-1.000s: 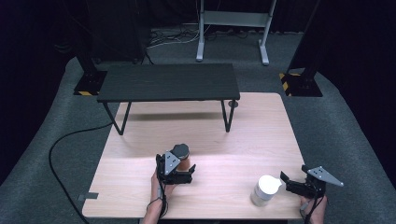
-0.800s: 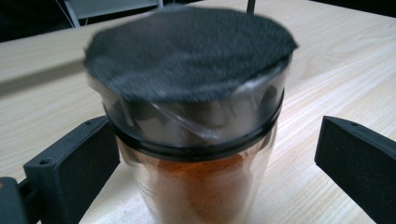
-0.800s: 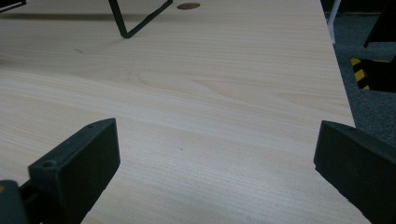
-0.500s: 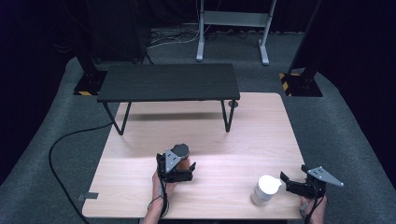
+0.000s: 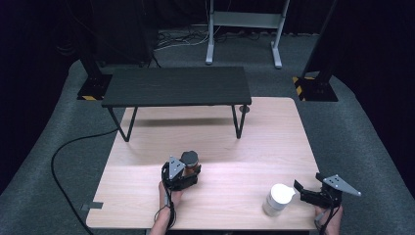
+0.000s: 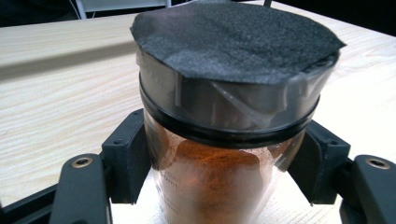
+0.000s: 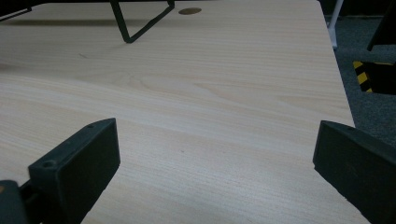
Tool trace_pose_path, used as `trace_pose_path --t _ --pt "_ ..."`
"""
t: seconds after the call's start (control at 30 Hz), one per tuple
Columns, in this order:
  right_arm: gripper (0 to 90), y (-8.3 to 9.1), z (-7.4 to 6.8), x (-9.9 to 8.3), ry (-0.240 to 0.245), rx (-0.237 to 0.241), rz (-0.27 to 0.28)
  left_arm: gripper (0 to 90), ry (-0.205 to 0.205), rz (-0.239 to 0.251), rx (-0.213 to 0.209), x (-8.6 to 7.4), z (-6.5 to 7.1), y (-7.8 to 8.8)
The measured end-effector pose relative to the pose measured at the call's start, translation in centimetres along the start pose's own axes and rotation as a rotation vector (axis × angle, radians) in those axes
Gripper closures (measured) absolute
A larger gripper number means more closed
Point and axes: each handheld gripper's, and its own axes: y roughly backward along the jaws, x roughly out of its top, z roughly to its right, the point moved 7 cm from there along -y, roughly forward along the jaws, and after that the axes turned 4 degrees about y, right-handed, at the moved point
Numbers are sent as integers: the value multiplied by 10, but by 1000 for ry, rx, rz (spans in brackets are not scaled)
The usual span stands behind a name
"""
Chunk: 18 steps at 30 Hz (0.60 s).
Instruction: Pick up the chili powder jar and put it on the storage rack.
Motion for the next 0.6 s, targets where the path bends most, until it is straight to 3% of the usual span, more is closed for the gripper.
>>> trace_pose_path --t 0.37,0.6 --pt "1 0 0 0 1 2 -3 318 -41 -5 6 1 3 4" --pt "3 0 0 0 5 3 2 318 -34 2 8 11 1 11"
